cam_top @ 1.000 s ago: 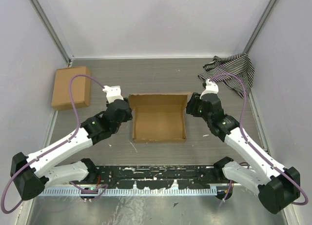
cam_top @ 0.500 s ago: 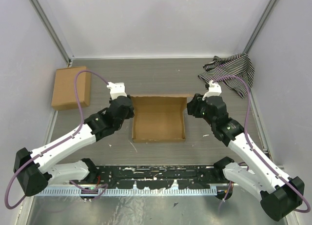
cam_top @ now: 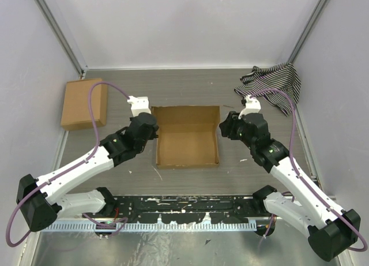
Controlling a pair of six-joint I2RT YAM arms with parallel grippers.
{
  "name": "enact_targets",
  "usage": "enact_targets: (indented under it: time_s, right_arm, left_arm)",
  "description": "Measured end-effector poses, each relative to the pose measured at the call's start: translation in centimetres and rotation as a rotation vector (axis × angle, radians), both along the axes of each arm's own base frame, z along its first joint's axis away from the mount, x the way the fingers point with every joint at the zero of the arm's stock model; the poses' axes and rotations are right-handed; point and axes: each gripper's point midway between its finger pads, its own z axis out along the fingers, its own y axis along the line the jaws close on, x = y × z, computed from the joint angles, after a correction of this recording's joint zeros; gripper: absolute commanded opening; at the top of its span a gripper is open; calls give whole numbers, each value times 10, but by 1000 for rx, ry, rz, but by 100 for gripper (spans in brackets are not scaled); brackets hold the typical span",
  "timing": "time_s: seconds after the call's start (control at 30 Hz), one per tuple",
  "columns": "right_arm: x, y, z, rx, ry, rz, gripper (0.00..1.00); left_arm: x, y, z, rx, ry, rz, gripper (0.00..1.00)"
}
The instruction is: Fold the paper box
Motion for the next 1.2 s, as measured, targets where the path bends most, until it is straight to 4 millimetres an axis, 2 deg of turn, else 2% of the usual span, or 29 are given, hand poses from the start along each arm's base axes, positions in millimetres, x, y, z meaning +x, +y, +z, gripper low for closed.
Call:
enact_targets:
  time_s: [0.4,0.6,0.7,0.87,0.93,1.03,1.2]
  right_arm:
    - [-4,6,1,16,5,35,53]
    - [-6,6,0,19,9,41,53]
    - [-11,4,-2,17,16,43,55]
    - [-24,-2,2,22,17,43,59]
    - [-32,-5,4,25,21,46,60]
    - [-48,-11,6,29,42,51,61]
    - [-75,-21,30,75,23,50,71]
  left_arm:
    - [-5,-23,1,-144,38,-39,0]
    - [-7,-28,-4,-173,57,-46,13]
    - [-13,-27,-14,-167,80,-52,19]
    - [-35,-19,-42,-135,164,-63,38]
    - [-45,-15,-45,-139,186,-71,41]
    - [-63,-8,-37,-177,202,-83,42]
    - [-91,16,-8,-285,182,-92,49]
